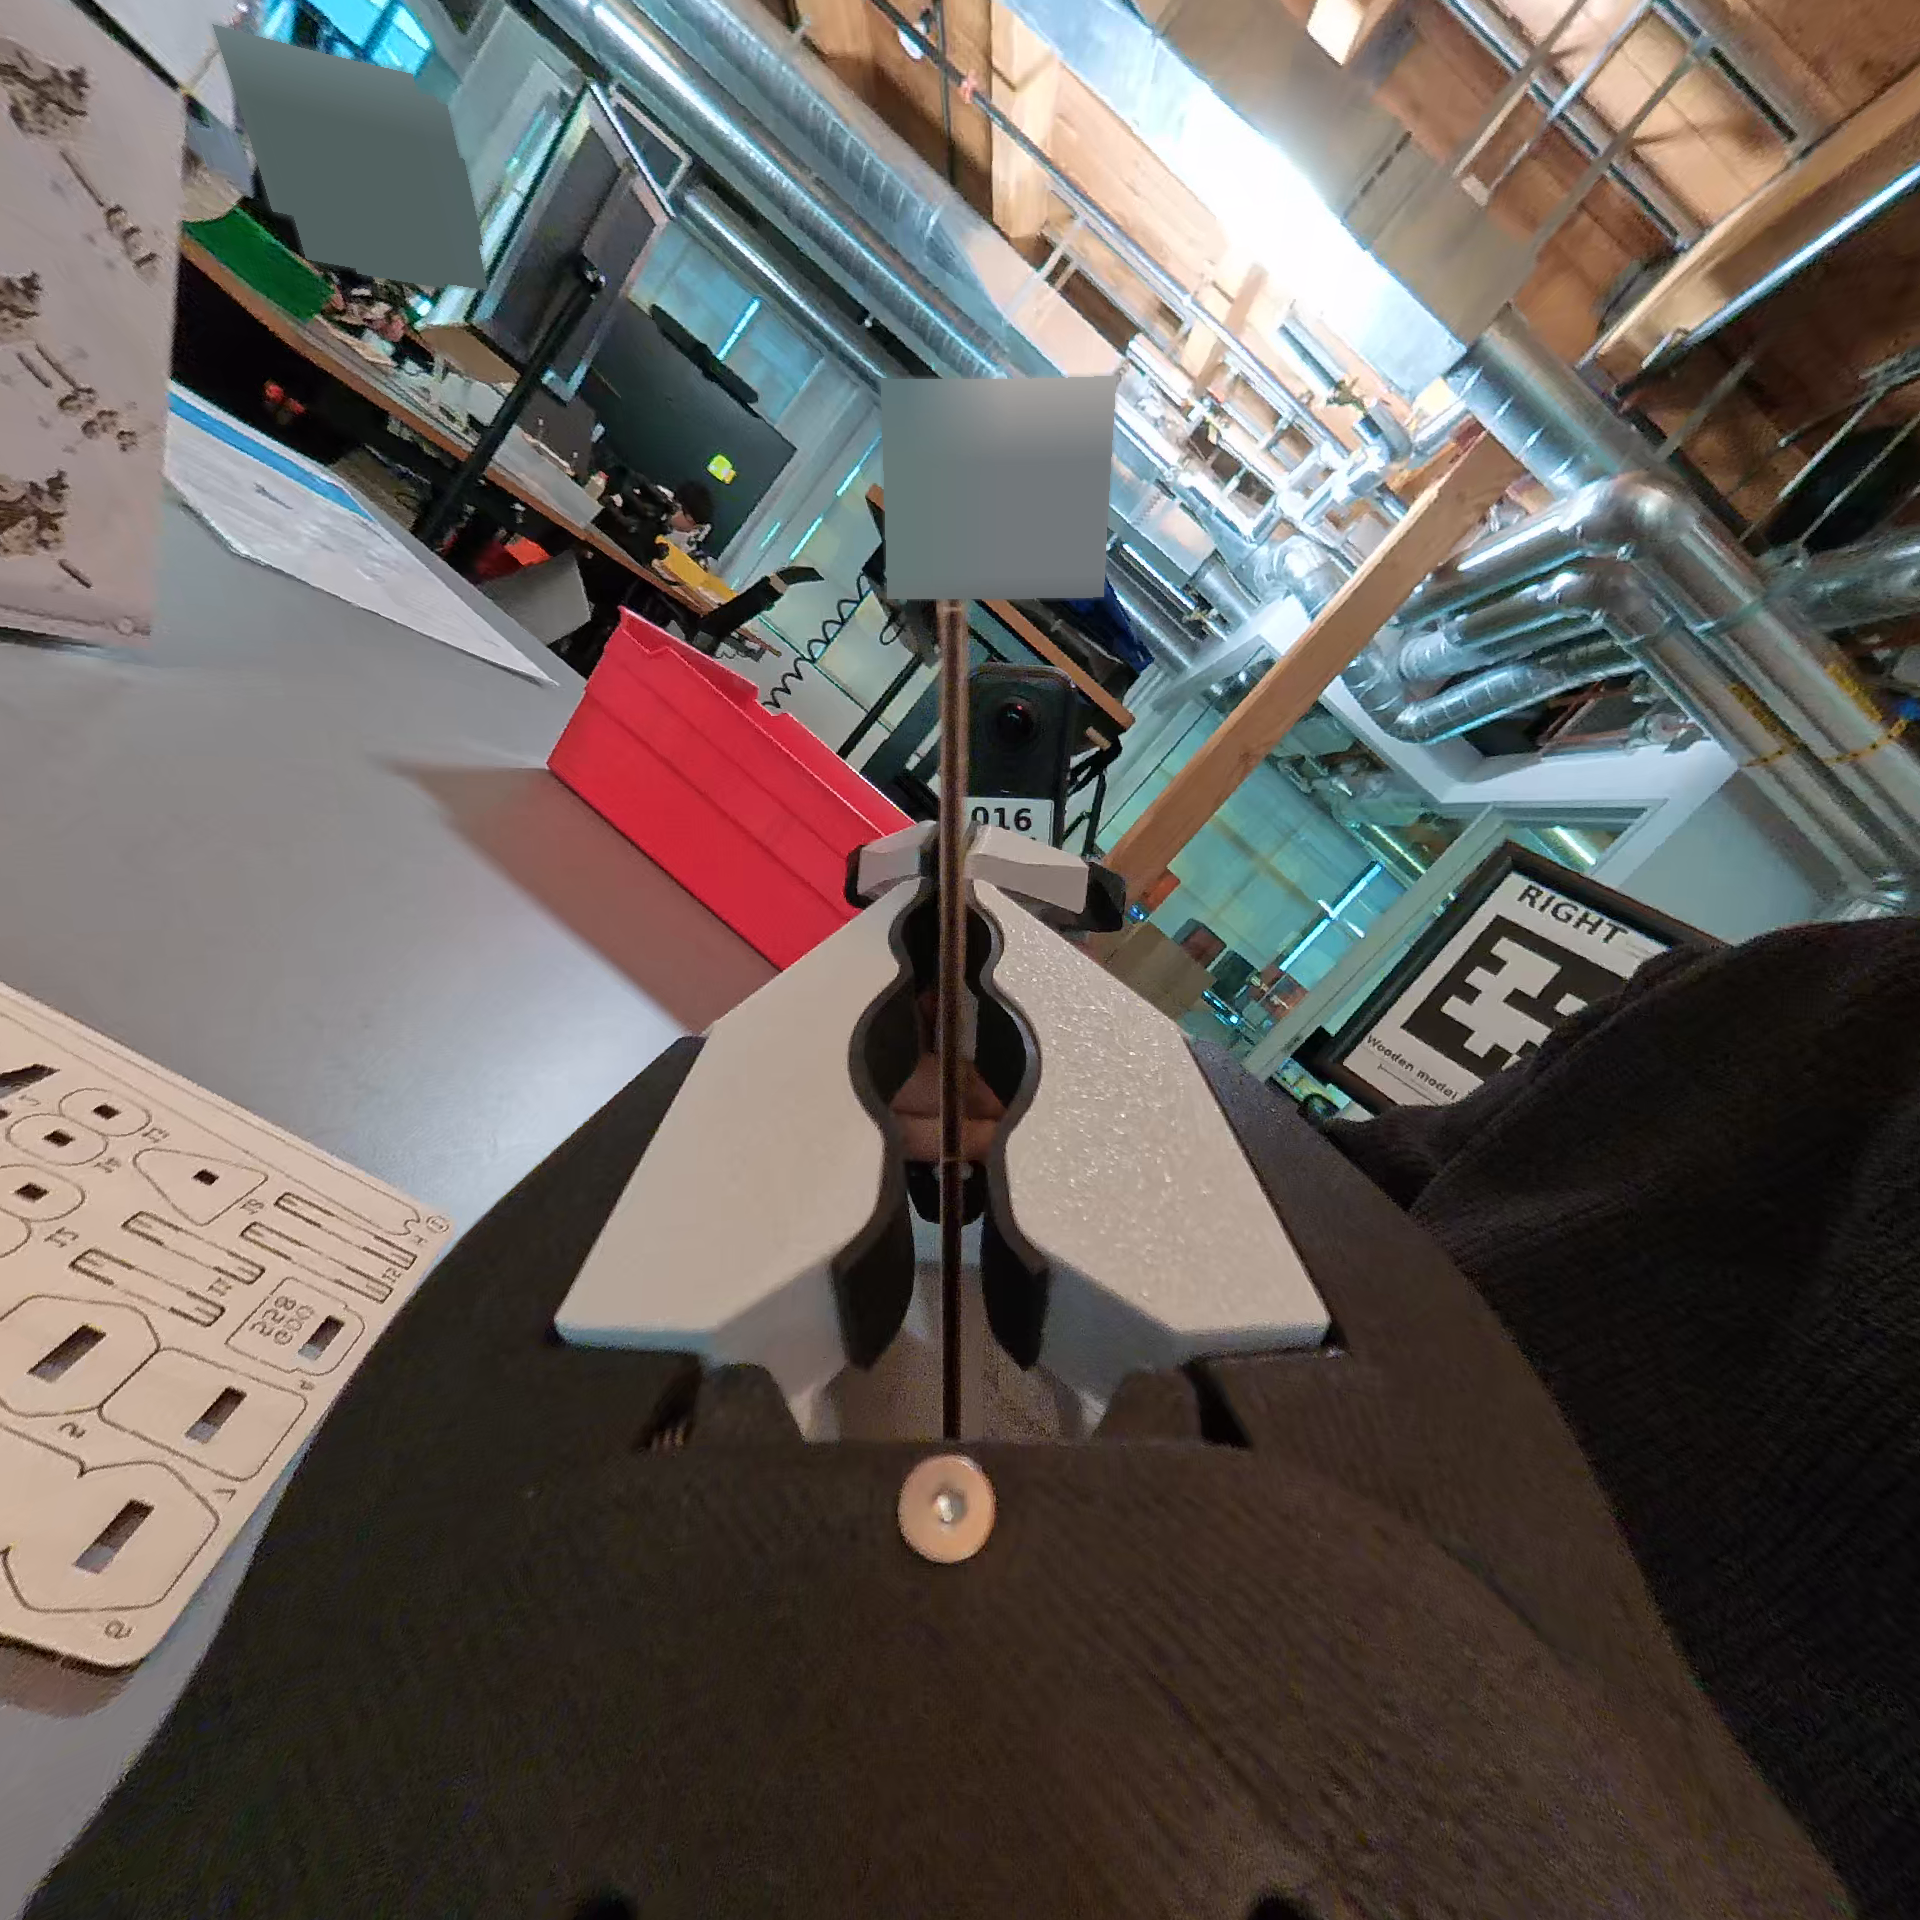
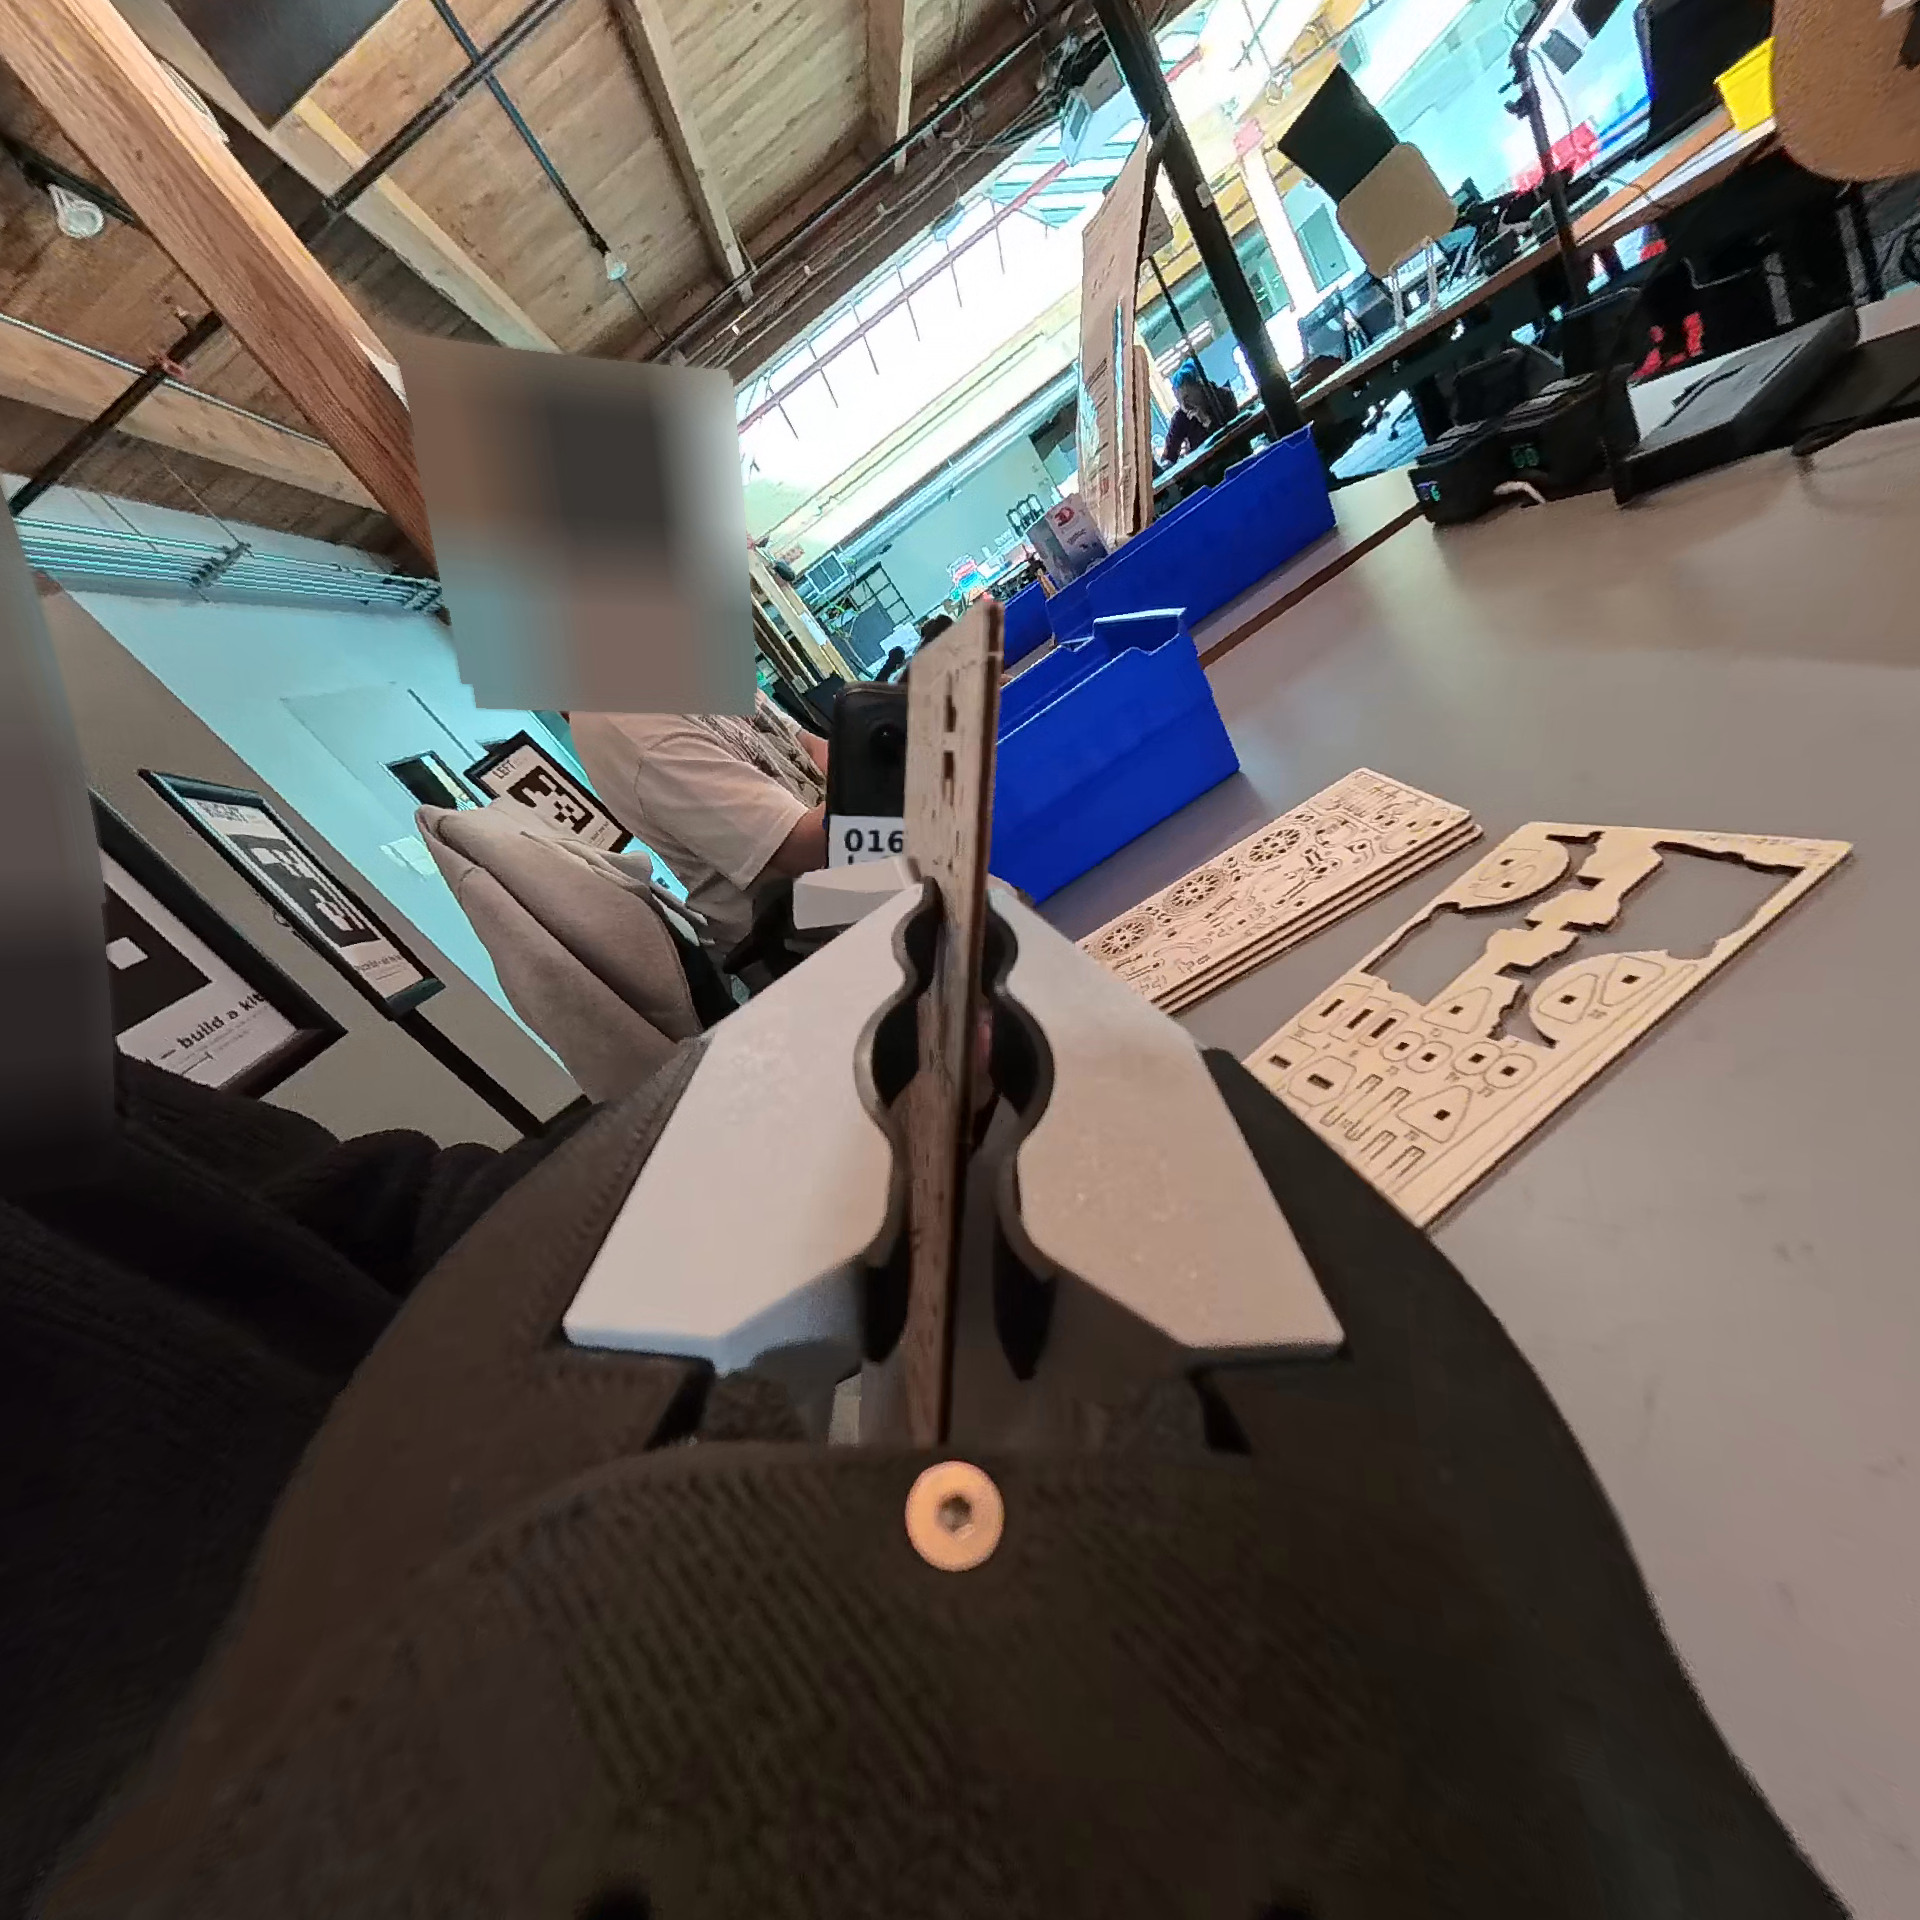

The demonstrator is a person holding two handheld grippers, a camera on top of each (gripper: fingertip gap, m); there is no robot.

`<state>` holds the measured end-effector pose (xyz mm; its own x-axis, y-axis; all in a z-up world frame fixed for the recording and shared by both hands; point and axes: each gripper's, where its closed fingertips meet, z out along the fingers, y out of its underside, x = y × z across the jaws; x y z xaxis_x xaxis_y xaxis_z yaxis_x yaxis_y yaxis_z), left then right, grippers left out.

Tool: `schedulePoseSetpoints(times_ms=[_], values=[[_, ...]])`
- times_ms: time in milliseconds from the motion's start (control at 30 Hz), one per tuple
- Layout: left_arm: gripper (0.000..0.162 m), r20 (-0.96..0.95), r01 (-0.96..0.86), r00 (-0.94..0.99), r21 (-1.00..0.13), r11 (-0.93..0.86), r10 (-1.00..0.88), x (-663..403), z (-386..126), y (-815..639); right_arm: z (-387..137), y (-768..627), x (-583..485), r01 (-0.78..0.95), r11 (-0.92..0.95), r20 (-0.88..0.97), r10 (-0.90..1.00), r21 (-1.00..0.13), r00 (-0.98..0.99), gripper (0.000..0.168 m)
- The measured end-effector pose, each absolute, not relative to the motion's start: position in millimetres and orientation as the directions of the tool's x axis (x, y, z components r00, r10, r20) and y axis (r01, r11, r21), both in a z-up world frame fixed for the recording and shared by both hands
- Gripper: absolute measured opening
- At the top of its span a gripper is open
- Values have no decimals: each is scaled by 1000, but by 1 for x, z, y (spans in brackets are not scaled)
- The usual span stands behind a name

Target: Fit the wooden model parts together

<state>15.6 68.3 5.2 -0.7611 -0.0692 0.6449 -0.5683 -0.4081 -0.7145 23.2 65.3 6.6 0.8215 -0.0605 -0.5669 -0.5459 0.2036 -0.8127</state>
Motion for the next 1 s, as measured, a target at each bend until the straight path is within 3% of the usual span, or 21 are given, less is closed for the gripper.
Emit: schedulePoseSetpoints(times_ms=[200, 567, 1000], values=[[0, 588, -505, -794, -778, -375, -152, 15, 7, 66, 7, 64, 27, -462, 177, -489, -158, -869, 858, 10], [1, 625, -522, -764, -746, -413, -163, 21, -1, 67, 0, 65, 34, -444, 163, -472, -260, -881, 842, 10], [0, 666, -558, -733, -705, -438, -137, 24, -2, 67, -1, 63, 36, -468, 192, -503, -219, -863, 836, 12]])
